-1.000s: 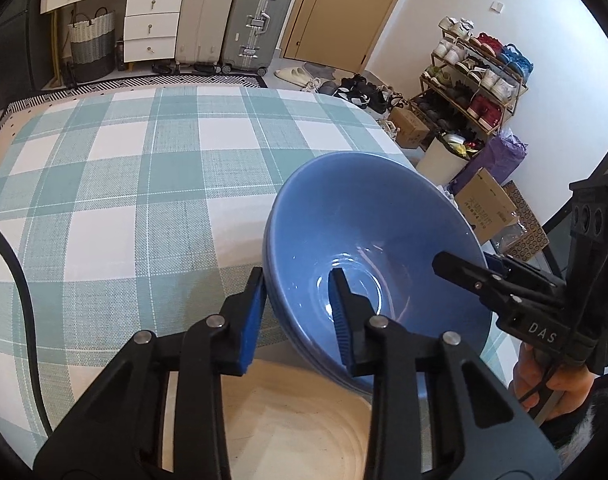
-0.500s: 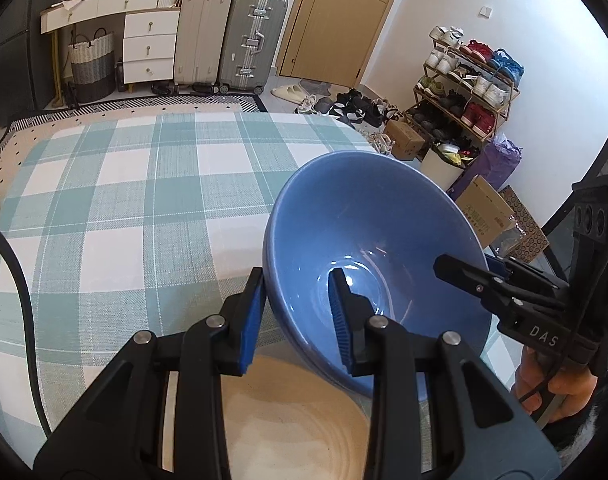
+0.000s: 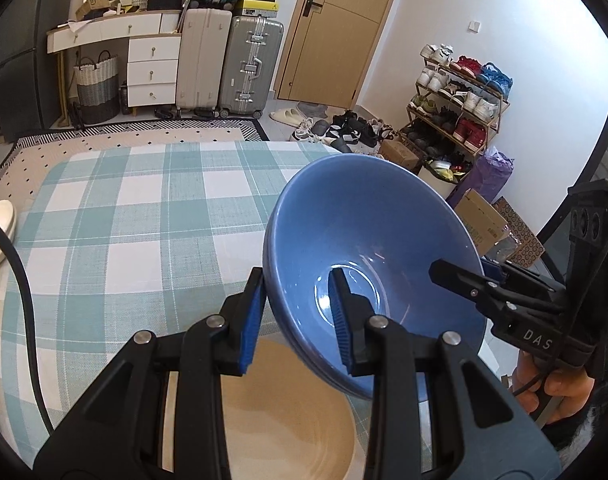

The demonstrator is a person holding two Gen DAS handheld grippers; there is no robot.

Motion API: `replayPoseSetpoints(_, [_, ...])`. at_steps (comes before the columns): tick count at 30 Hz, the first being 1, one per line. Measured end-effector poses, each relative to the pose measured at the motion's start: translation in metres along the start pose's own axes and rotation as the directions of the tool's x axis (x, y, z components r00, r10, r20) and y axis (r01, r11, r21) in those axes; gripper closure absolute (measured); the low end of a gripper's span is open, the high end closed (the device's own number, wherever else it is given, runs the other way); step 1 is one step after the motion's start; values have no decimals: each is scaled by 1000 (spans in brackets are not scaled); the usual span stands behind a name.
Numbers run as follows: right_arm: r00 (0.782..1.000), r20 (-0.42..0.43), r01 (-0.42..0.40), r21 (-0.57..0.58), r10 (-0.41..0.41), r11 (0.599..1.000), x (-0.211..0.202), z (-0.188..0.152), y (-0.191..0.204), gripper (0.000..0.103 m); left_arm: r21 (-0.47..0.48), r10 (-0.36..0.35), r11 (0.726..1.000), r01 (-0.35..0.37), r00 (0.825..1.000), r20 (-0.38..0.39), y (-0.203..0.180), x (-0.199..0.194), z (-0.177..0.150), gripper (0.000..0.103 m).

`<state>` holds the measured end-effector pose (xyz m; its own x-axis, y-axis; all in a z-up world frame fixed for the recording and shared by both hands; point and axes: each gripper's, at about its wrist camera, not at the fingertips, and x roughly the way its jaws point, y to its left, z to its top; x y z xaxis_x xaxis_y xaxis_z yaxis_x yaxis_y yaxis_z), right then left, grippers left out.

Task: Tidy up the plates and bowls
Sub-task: 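Lift and carry the bowl stack with both tools over the cream plate stack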

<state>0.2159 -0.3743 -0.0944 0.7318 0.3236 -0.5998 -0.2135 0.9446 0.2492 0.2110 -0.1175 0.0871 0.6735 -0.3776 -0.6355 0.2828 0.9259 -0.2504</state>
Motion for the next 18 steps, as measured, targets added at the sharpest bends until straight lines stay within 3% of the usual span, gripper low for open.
replayPoseSetpoints(18, [998,30,-52,-58,54,997,-34,-17,71,60,-33,83,996,-81,995,52,14,-107,-42,74])
